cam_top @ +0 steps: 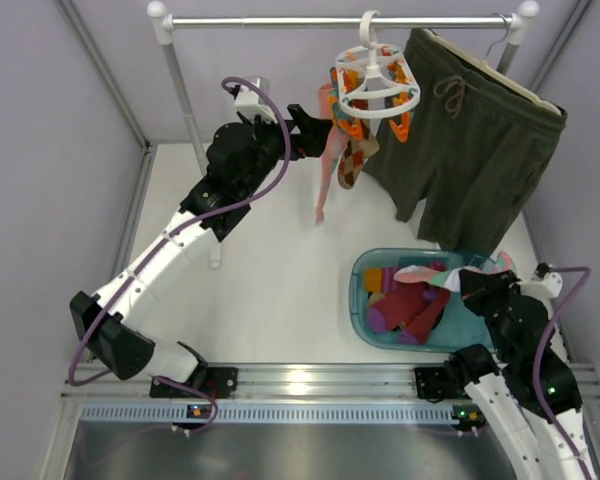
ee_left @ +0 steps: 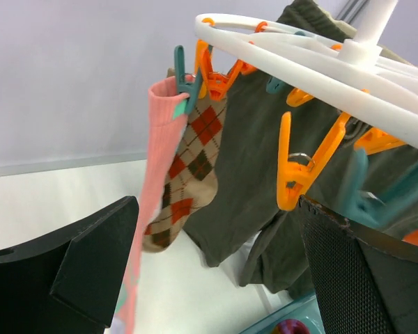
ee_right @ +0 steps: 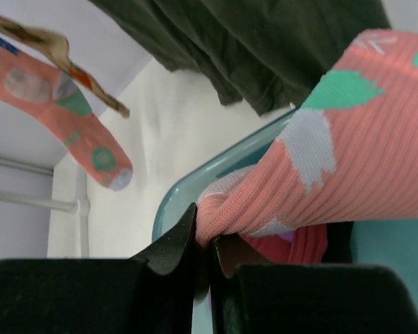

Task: Remove the socks clipped to the hanger

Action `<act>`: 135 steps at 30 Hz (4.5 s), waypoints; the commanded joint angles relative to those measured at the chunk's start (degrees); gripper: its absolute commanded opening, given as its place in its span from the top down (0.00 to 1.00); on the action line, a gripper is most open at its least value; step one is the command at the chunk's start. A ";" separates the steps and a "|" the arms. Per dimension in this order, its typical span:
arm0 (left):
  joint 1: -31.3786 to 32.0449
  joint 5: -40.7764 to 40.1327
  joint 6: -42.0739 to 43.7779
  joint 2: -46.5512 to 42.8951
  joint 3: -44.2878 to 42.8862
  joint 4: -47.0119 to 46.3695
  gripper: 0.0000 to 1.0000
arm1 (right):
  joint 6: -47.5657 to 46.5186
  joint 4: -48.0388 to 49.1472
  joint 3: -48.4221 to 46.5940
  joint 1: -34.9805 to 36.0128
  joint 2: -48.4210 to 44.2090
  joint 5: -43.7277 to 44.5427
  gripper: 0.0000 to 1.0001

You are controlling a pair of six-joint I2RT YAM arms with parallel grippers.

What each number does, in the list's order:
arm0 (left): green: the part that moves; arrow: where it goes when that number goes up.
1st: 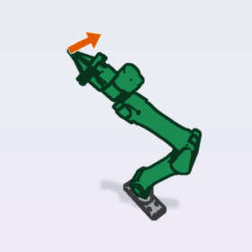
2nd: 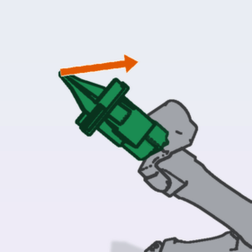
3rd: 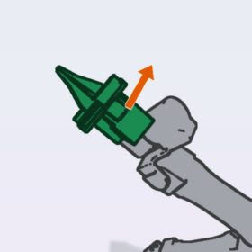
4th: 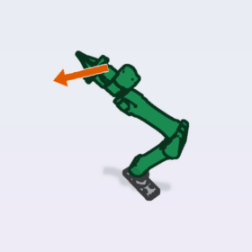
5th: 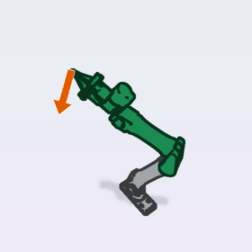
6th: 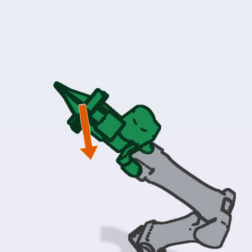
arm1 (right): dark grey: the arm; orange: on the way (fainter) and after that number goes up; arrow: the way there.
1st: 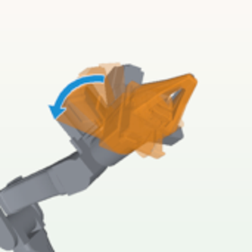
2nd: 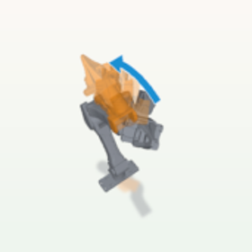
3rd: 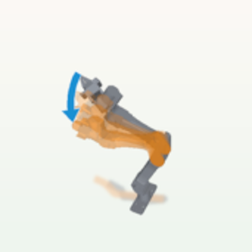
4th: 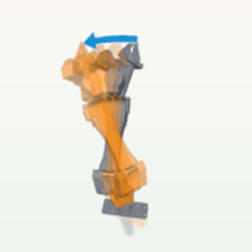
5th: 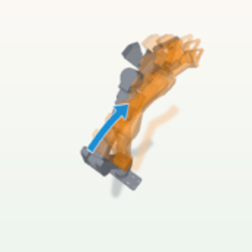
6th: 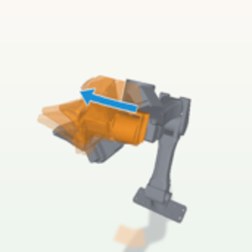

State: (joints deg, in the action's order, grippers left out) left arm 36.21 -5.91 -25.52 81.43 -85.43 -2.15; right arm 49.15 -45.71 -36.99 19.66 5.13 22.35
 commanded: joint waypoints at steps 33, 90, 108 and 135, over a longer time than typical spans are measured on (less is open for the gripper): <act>-1.40 -13.77 2.66 -11.82 7.82 6.71 0.02 | -25.80 57.20 1.32 11.84 41.43 -27.66 0.01; -1.67 -1.64 2.05 12.78 -20.56 9.45 0.24 | -34.73 98.54 0.70 7.23 70.73 -41.51 0.96; -2.19 3.18 0.03 20.96 -26.98 8.22 0.32 | -36.58 95.90 -1.85 9.78 72.48 -43.09 0.97; -2.28 2.22 5.04 24.92 -30.24 4.88 0.55 | -38.42 92.92 -0.80 10.66 71.34 -45.64 0.99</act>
State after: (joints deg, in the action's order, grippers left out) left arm 34.20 -1.69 -22.83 106.78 -112.95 6.02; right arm 11.99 47.42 -36.58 29.15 78.37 -21.19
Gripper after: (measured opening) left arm 0.453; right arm 0.014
